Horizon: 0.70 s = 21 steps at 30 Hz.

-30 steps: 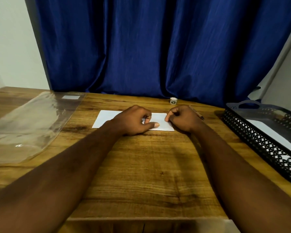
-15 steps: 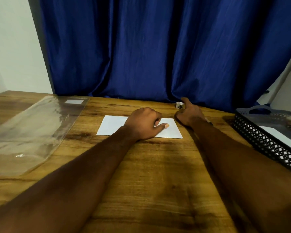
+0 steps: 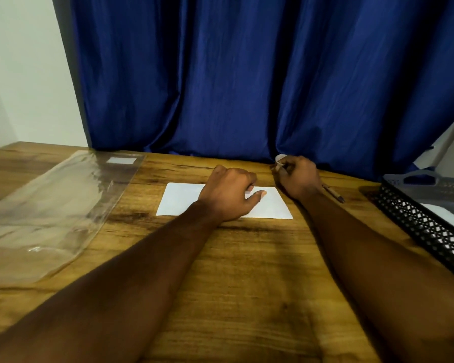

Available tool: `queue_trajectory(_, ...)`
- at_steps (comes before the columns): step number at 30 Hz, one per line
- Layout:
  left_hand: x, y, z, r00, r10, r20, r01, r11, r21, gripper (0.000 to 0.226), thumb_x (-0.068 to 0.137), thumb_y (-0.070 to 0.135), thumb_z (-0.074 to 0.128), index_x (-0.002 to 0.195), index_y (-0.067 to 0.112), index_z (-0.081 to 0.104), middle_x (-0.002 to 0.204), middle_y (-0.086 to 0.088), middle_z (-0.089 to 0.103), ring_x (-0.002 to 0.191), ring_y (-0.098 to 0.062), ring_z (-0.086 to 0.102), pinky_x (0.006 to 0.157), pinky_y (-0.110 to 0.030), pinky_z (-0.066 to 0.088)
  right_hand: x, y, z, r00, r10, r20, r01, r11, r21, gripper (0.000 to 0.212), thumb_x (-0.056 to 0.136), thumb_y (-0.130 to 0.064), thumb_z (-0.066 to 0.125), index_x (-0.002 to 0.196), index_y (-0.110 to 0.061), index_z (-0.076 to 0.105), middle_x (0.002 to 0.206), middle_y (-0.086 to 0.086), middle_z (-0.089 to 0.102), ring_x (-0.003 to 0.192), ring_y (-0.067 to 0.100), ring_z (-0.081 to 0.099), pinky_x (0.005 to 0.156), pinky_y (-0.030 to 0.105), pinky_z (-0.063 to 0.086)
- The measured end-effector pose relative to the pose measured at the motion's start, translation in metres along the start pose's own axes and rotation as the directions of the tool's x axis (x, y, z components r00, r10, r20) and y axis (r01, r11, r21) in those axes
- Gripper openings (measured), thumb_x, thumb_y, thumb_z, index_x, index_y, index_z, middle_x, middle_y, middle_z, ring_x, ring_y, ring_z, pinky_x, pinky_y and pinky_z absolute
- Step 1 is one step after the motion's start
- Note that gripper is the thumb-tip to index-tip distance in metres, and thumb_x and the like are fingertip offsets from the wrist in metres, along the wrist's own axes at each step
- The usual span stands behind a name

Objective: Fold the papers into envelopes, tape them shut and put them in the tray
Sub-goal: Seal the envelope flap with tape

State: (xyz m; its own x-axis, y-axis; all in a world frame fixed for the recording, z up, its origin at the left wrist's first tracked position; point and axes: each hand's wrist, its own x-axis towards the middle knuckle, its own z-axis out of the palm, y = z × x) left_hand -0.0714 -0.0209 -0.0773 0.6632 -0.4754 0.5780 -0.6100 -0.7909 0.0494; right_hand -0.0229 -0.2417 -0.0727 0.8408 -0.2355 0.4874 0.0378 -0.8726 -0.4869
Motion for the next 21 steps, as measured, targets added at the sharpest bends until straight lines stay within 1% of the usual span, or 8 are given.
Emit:
queue_trajectory(5, -0.002, -0.004, 0.005, 0.984, -0.104, -0.142, 0.098, 0.994, -0.05, 0.035, 0.097, 0.063, 0.05, 0.092, 0.03, 0.058, 0.093, 0.011, 0.064, 0.092, -0.015, 0.057, 0.085, -0.041, 0.045, -0.028, -0.017, -0.011, 0.975, -0.22, 0.017, 0.219, 0.975, 0.028, 0.025, 0.098, -0.035, 0.071, 0.121, -0.026, 0.077, 0.114, 0.002, 0.06, 0.101, 0.019, 0.059, 0.081, 0.031, 0.044)
queue_trajectory(8, -0.006, -0.003, 0.006, 0.95, -0.256, -0.18, 0.19, 0.93, -0.316, 0.051, 0.09, 0.075, 0.051, 0.099, 0.025, 0.063, 0.099, 0.008, 0.065, 0.096, -0.016, 0.055, 0.08, -0.037, 0.046, -0.049, -0.029, -0.019, 0.929, -0.371, 0.008, 0.369, 0.926, 0.084, 0.02, 0.092, -0.03, 0.076, 0.112, -0.027, 0.079, 0.106, -0.004, 0.056, 0.094, 0.014, 0.058, 0.077, 0.037, 0.051)
queue_trajectory(10, -0.008, 0.002, -0.001, 0.897, -0.418, -0.141, 0.253, 0.75, -0.611, 0.053, 0.088, 0.075, 0.057, 0.096, 0.023, 0.066, 0.094, 0.007, 0.068, 0.093, -0.015, 0.06, 0.079, -0.033, 0.05, -0.06, -0.036, -0.028, 0.889, -0.456, 0.041, 0.453, 0.89, 0.051, 0.02, 0.091, -0.027, 0.075, 0.111, -0.027, 0.079, 0.107, -0.007, 0.055, 0.09, 0.011, 0.056, 0.074, 0.038, 0.053)
queue_trajectory(12, -0.009, 0.009, -0.007, 0.867, -0.498, 0.006, 0.321, 0.55, -0.771, 0.047, 0.089, 0.069, 0.063, 0.097, 0.024, 0.07, 0.091, 0.007, 0.073, 0.089, -0.009, 0.067, 0.08, -0.027, 0.054, -0.071, -0.04, -0.036, 0.841, -0.537, 0.067, 0.537, 0.843, 0.023, 0.02, 0.093, -0.028, 0.073, 0.112, -0.029, 0.078, 0.108, -0.009, 0.054, 0.086, 0.008, 0.054, 0.069, 0.036, 0.053)
queue_trajectory(14, -0.008, 0.01, -0.006, 0.883, -0.453, 0.123, 0.345, 0.448, -0.824, 0.035, 0.094, 0.057, 0.067, 0.102, 0.023, 0.074, 0.091, 0.008, 0.077, 0.087, -0.009, 0.071, 0.08, -0.029, 0.057, -0.082, -0.044, -0.04, 0.82, -0.57, 0.045, 0.569, 0.821, 0.034, 0.019, 0.095, -0.032, 0.072, 0.113, -0.032, 0.077, 0.109, -0.013, 0.054, 0.084, 0.004, 0.052, 0.066, 0.03, 0.05)
queue_trajectory(17, -0.01, 0.009, -0.008, 0.902, -0.35, 0.252, 0.357, 0.278, -0.892, 0.027, 0.104, 0.034, 0.062, 0.108, 0.01, 0.074, 0.08, -0.004, 0.071, 0.072, -0.019, 0.062, 0.056, -0.029, 0.049, -0.094, -0.047, -0.038, 0.829, -0.559, 0.01, 0.554, 0.825, 0.112, 0.019, 0.093, -0.032, 0.075, 0.112, -0.031, 0.078, 0.107, -0.013, 0.057, 0.081, -0.001, 0.051, 0.065, 0.017, 0.041)
queue_trajectory(19, -0.013, 0.006, -0.011, 0.899, -0.32, 0.299, 0.38, 0.229, -0.896, 0.03, 0.106, 0.032, 0.058, 0.113, 0.006, 0.073, 0.081, -0.011, 0.069, 0.068, -0.02, 0.059, 0.052, -0.028, 0.045, -0.097, -0.047, -0.038, 0.839, -0.544, -0.008, 0.539, 0.828, 0.156, 0.021, 0.092, -0.029, 0.078, 0.113, -0.029, 0.079, 0.106, -0.013, 0.06, 0.082, -0.005, 0.053, 0.067, 0.011, 0.039)
queue_trajectory(21, -0.015, 0.005, -0.014, 0.894, -0.307, 0.325, 0.385, 0.158, -0.909, 0.036, 0.105, 0.035, 0.057, 0.117, 0.005, 0.073, 0.088, -0.017, 0.069, 0.07, -0.022, 0.06, 0.055, -0.028, 0.048, -0.097, -0.047, -0.037, 0.843, -0.536, -0.045, 0.533, 0.821, 0.204, 0.031, 0.09, -0.026, 0.081, 0.12, -0.029, 0.075, 0.107, -0.013, 0.061, 0.082, 0.0, 0.057, 0.068, 0.017, 0.048)
